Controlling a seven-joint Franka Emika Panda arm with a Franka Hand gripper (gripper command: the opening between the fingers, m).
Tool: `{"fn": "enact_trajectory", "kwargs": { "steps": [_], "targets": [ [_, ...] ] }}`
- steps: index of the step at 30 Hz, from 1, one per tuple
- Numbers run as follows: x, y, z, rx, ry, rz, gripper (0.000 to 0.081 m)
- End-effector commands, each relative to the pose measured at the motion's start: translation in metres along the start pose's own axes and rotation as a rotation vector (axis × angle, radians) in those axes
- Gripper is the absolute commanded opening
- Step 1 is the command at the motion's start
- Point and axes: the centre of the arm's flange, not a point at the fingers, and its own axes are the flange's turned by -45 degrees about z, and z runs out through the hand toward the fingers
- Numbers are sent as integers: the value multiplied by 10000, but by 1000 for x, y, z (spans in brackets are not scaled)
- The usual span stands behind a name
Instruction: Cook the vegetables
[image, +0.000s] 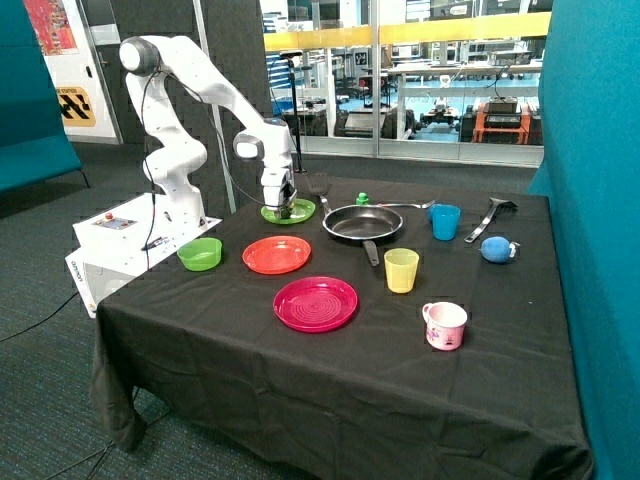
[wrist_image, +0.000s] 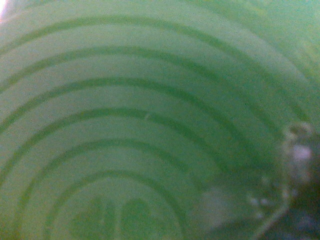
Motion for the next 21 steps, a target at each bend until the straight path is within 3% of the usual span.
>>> {"fn": "enact_trajectory", "kwargs": {
  "steps": [1,10,14,18,19,21],
  "targets": [
    [7,-5,0,-12,-42,-101,674],
    [12,-10,-5,-12,-42,-264,670],
    [7,-10,-1,-12,-42,-219,628],
    [0,-8,3,-12,-42,-134,504],
    [-1,-7,4,-12,-42,-109,424],
    [-2,-6,5,-12,-42,-102,355]
  ]
}}
